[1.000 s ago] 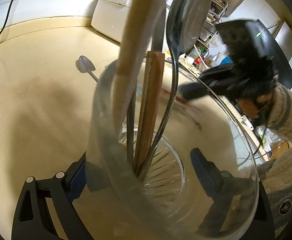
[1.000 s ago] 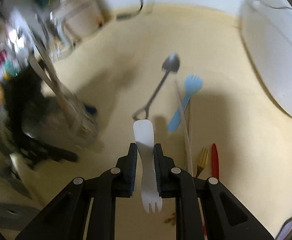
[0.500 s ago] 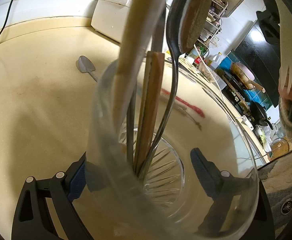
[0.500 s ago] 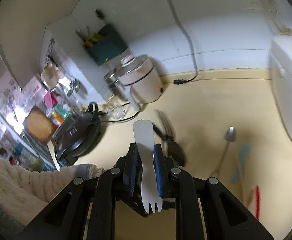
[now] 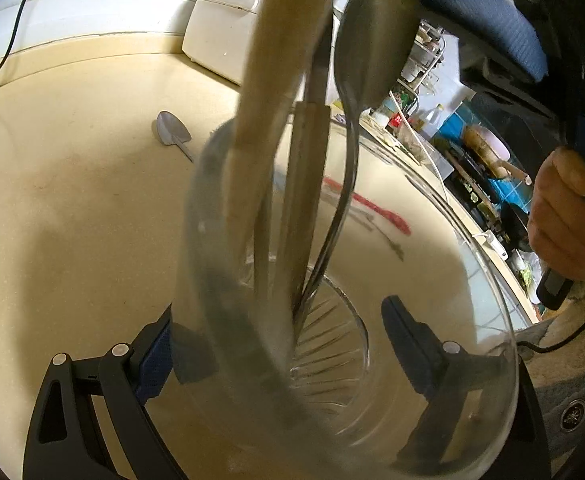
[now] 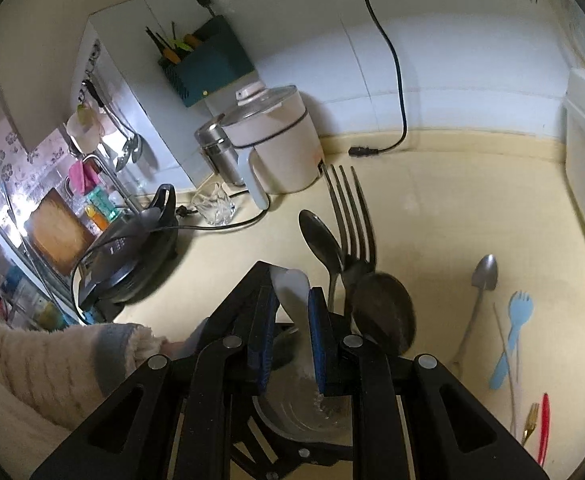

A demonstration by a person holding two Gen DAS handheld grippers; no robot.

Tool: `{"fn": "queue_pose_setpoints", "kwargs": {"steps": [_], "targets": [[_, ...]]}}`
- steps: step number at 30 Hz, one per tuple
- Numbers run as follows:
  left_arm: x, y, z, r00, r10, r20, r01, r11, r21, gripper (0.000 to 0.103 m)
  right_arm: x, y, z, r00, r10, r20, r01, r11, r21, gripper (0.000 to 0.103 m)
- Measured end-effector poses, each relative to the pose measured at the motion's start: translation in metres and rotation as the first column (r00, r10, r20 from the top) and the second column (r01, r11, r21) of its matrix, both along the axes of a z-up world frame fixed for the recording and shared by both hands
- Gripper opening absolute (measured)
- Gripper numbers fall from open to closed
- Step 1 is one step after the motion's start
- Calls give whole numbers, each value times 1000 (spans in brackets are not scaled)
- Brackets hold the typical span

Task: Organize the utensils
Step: 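Lower the white spork into the glass and open the right tool, then grasp the red plastic spoon with the right tool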

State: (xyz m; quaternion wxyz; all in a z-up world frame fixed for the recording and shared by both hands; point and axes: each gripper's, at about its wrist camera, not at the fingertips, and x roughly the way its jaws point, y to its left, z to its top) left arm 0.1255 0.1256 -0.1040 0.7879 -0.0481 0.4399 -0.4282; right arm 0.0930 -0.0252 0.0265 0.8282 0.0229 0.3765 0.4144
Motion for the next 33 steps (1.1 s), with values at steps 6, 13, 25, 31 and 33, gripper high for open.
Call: {"fn": "queue_pose_setpoints", "kwargs": {"steps": [6, 13, 25, 31, 33], "targets": [[2, 1, 0, 1000, 0, -3, 0, 1000, -5, 94, 0, -41, 20, 996, -84, -13, 84, 996, -10, 32], [1, -1, 0, 1000, 0, -2, 0, 1000, -2, 94, 31, -158, 5, 927, -359, -112, 344, 929, -136, 38], [0, -3, 0, 1000, -1, 0, 1, 1000, 0, 94, 52, -163, -102, 917, -368, -150, 217, 781, -586, 38], [0, -3, 0, 1000, -1, -3, 1, 1000, -6, 95, 69, -143, -110, 942, -308, -135, 168, 779, -604, 38], [0, -3, 0, 1000, -1, -3, 1, 1000, -5, 94, 74, -138, -116, 947, -289, -142, 143, 773, -618, 37]]}}
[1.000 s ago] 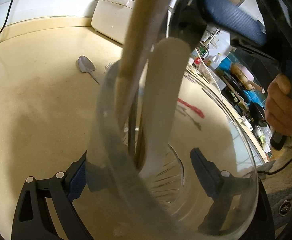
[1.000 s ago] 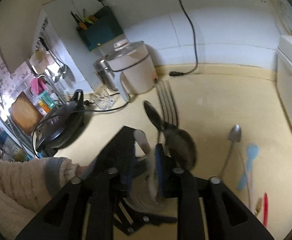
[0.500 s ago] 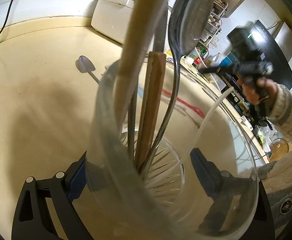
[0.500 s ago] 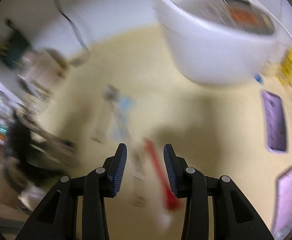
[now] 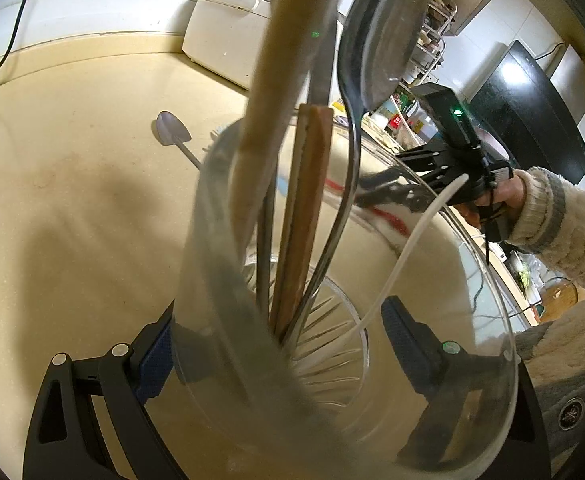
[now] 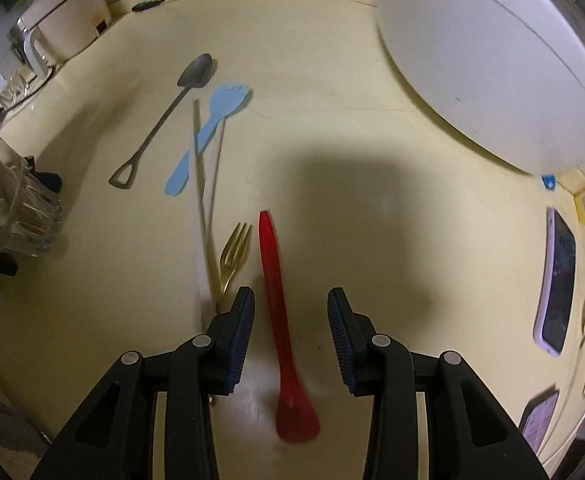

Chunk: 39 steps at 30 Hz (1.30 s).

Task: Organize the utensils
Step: 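Grasp the red plastic spoon with the right tool, then lift the red plastic spoon and drop it into the glass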

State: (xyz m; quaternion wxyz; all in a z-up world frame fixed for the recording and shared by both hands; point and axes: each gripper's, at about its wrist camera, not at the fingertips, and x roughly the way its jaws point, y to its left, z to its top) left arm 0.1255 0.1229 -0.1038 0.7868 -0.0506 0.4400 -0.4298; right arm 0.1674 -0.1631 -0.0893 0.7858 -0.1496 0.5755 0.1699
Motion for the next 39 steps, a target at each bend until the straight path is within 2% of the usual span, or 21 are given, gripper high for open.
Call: {"fn": "queue_pose_setpoints", "kwargs": {"steps": [3, 5, 6, 7, 11, 14, 18, 21, 26, 29, 31, 33, 36, 39], "targets": [[0, 0, 0, 1000, 0, 0, 0, 1000, 0, 94, 0, 5, 0, 999, 38, 20, -38, 999, 8, 31], [0, 0, 0, 1000, 0, 0, 0, 1000, -1, 94, -1, 6, 0, 999, 37, 25, -38, 999, 18, 20], [0, 0, 0, 1000, 0, -1, 0, 1000, -2, 94, 0, 7, 0, 999, 32, 32, -32, 999, 16, 12], [0, 0, 0, 1000, 0, -1, 0, 1000, -2, 94, 1, 6, 0, 999, 22, 34, -23, 1000, 18, 9], [0, 0, 0, 1000, 0, 0, 0, 1000, -1, 95, 0, 1, 2, 999, -25, 47, 22, 998, 54, 8], [0, 0, 0, 1000, 0, -1, 0, 1000, -1, 95, -7, -5, 17, 993, -84, 79, 71, 986, 151, 8], [1, 1, -1, 1000, 0, -2, 0, 1000, -4, 95, -18, -16, 56, 977, -164, 133, 113, 938, 329, 8], [0, 0, -1, 1000, 0, 0, 0, 1000, 0, 95, -32, -7, 81, 968, -179, 176, 93, 906, 414, 8], [0, 0, -1, 1000, 0, 0, 0, 1000, 0, 95, -47, 25, 130, 958, -131, 256, -19, 859, 511, 8], [0, 0, -1, 1000, 0, 0, 0, 1000, 0, 95, -54, 43, 155, 957, -91, 277, -92, 807, 583, 8], [0, 0, -1, 1000, 0, 0, 0, 1000, -1, 95, -65, 58, 165, 956, -52, 289, -147, 768, 624, 8], [0, 0, -1, 1000, 0, 1, 0, 1000, 1, 95, -67, 75, 169, 954, -14, 300, -189, 747, 637, 8], [0, 0, -1, 1000, 0, 1, 0, 1000, 1, 95, -70, 105, 165, 950, 41, 309, -240, 730, 640, 8], [0, 0, -1, 1000, 0, 1, 0, 1000, 1, 95, -70, 122, 153, 950, 49, 308, -246, 726, 642, 9]]}}
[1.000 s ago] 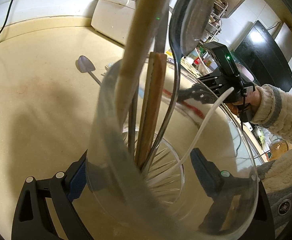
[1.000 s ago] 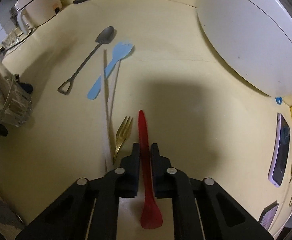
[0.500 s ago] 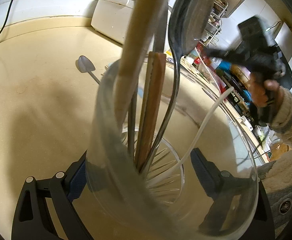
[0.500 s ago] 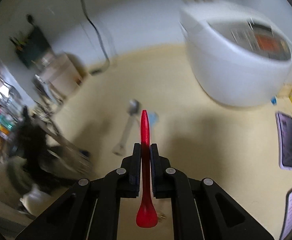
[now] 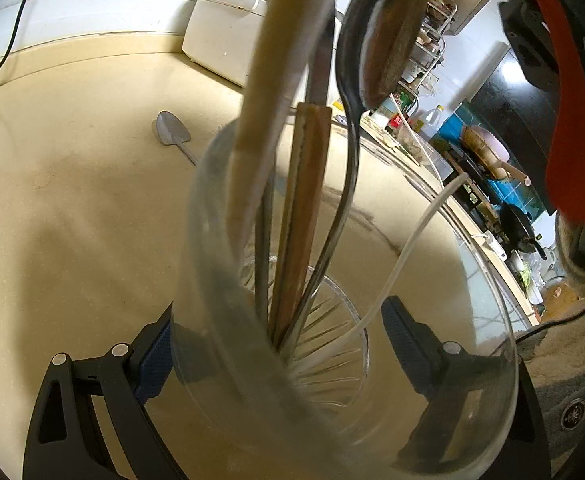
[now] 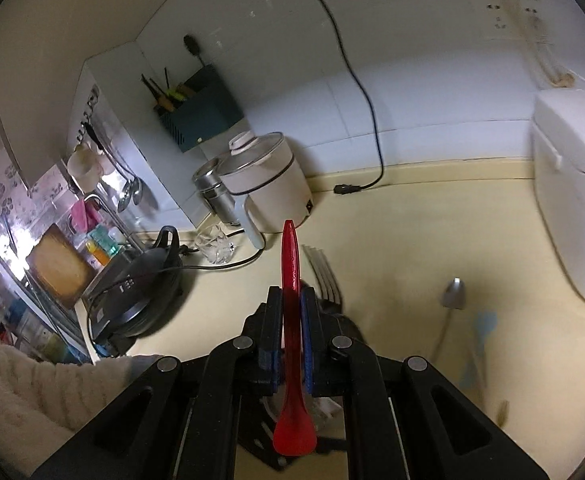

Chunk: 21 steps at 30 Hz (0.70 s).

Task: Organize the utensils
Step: 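Lift the red plastic spoon and drop it into the glass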

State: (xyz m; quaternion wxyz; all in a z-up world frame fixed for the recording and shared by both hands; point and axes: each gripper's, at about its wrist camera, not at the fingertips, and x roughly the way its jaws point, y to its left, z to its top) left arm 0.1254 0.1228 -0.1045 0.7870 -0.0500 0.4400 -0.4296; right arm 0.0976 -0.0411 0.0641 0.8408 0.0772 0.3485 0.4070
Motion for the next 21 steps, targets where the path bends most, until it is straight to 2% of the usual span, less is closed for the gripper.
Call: {"fn": "queue_pose_setpoints", "kwargs": {"steps": [2, 7, 12, 14, 16, 21], "targets": [[0, 0, 0, 1000, 0, -1, 0, 1000, -1, 95, 4, 9, -9, 1000, -11, 1, 11, 1000, -9, 9], [0, 1, 0, 1000, 0, -2, 0, 1000, -4, 95, 1, 16, -15, 997, -17, 73, 19, 999, -32, 9], [1, 1, 0, 1000, -1, -2, 1, 1000, -4, 95, -7, 15, -23, 999, 3, 49, 1, 997, -81, 9], [1, 2, 0, 1000, -1, -3, 1, 1000, -6, 95, -10, 12, -24, 999, -4, 40, 9, 993, -120, 12], [1, 3, 0, 1000, -1, -3, 1, 1000, -5, 95, -10, 3, -21, 999, -32, 31, 36, 990, -139, 28], [2, 2, 0, 1000, -1, -2, 1, 1000, -5, 95, -5, -51, -1, 984, -170, 50, 176, 972, -158, 36]]}}
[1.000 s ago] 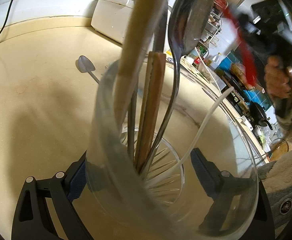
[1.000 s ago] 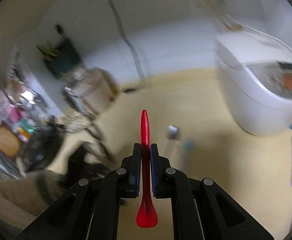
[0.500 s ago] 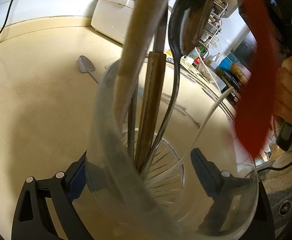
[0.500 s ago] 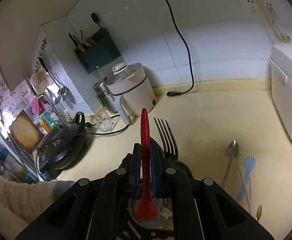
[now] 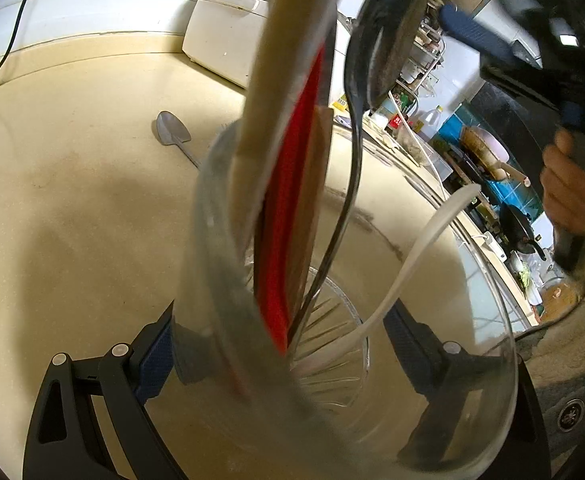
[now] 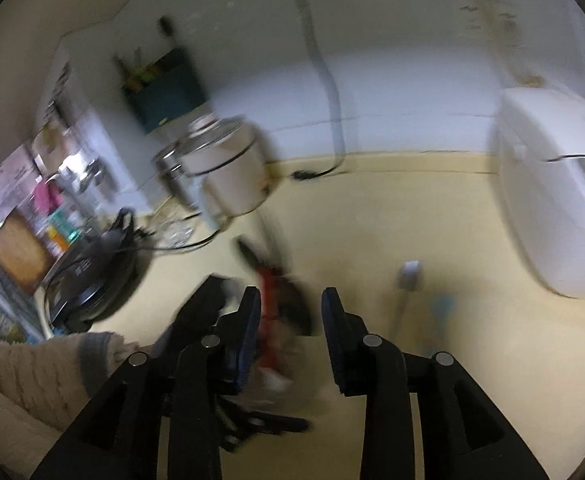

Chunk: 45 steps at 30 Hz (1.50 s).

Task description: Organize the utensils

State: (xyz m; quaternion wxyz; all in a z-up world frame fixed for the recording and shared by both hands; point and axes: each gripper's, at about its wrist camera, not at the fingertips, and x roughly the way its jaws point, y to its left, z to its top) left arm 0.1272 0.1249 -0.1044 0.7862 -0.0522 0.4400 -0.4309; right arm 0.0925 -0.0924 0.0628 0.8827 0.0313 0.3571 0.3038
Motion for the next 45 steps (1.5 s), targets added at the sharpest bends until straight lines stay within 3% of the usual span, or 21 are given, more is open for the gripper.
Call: {"fn": "queue_pose_setpoints", "kwargs": {"steps": [2, 4, 10, 13, 20, 26, 28, 32, 34, 36, 38, 41, 43, 45], "targets": [[0, 0, 0, 1000, 0, 0, 0, 1000, 1, 95, 9, -32, -3, 995, -96, -26, 94, 994, -50, 41], [0, 0, 0, 1000, 0, 1, 0, 1000, 1, 95, 21, -60, -18, 976, -194, -98, 176, 971, -161, 41], [1, 0, 0, 1000, -1, 3, 1, 1000, 5, 95, 32, -86, -89, 945, -206, -256, 97, 919, -382, 41], [0, -2, 0, 1000, -1, 4, 1, 1000, 7, 95, 30, -78, -110, 944, -192, -269, 65, 906, -417, 41], [0, -1, 0, 1000, -1, 0, 1, 1000, 0, 95, 49, -44, -116, 963, -102, -249, -7, 915, -403, 40], [1, 1, -1, 1000, -1, -1, 1, 1000, -2, 95, 77, -16, -133, 957, -57, -283, -85, 881, -466, 28], [1, 1, -1, 1000, 0, -1, 0, 1000, -2, 95, 82, -12, -142, 946, -61, -318, -113, 857, -503, 17], [2, 2, -2, 1000, 0, -2, 0, 1000, -4, 95, 86, -11, -143, 948, -55, -315, -118, 855, -504, 16], [2, 2, -2, 1000, 0, -3, 0, 1000, -5, 95, 84, -10, -143, 946, -36, -323, -136, 860, -493, 8], [3, 2, -2, 1000, 1, -4, -1, 1000, -6, 95, 81, -12, -143, 939, -23, -342, -151, 867, -474, 6], [3, 3, -3, 1000, 1, -5, -1, 1000, -8, 95, 81, -21, -142, 915, -22, -404, -156, 903, -401, 5], [3, 3, -3, 1000, 2, -4, -2, 1000, -6, 95, 77, -37, -146, 864, -29, -503, -114, 961, -251, 5], [2, 2, -2, 1000, 2, -2, -2, 1000, -3, 95, 76, -54, -151, 819, -14, -574, -55, 993, -102, 5], [2, 2, -2, 1000, 2, -1, -2, 1000, -1, 95, 72, -64, -150, 796, 12, -605, -12, 1000, 4, 5]]}}
